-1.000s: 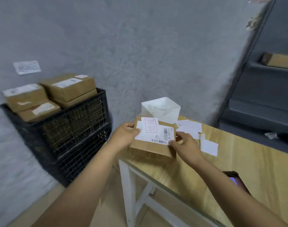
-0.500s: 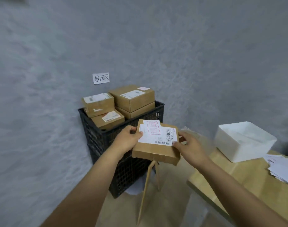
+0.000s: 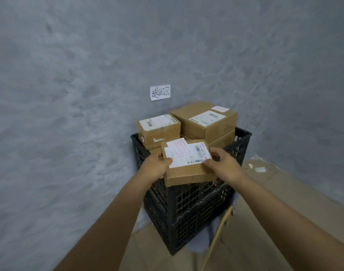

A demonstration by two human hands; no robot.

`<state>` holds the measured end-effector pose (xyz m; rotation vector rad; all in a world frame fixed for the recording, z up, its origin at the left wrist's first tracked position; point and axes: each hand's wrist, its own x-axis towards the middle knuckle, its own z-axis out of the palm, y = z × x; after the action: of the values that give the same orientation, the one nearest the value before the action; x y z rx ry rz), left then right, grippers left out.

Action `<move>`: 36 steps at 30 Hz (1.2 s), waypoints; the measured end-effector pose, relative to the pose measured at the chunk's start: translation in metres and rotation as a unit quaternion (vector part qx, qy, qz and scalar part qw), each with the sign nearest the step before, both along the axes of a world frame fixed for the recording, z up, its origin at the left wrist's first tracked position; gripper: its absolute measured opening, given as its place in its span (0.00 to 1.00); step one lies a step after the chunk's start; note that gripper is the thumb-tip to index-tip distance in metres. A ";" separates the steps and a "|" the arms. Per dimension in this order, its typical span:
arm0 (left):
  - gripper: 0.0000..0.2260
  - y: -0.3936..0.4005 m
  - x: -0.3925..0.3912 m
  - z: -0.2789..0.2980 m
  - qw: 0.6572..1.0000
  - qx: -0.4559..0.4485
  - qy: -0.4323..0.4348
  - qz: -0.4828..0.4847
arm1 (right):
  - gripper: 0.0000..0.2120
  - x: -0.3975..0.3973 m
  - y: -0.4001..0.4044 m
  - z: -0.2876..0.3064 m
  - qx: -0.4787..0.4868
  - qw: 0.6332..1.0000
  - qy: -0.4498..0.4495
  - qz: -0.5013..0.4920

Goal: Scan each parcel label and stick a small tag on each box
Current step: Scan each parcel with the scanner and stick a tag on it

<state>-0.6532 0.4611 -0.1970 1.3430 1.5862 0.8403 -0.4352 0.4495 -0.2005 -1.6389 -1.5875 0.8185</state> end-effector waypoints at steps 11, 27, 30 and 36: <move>0.22 0.075 0.000 -0.015 0.997 -0.031 0.056 0.047 | 0.24 -0.022 0.126 -0.020 -0.072 0.993 0.000 0.092; 0.21 0.079 0.018 -0.005 0.948 0.084 0.303 -0.043 | 0.22 0.011 0.097 -0.013 0.012 0.992 -0.101 0.077; 0.22 0.058 0.042 0.002 0.896 0.161 0.397 -0.116 | 0.20 0.028 0.054 -0.010 0.057 0.965 -0.250 0.059; 0.19 -0.008 0.098 0.011 0.818 0.255 0.437 -0.274 | 0.23 0.067 -0.052 -0.005 0.033 0.926 -0.373 -0.043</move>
<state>-0.5552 0.4532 -0.1864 2.6926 1.4689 0.2576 -0.3683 0.3976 -0.2057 -2.0863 -1.9816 0.0628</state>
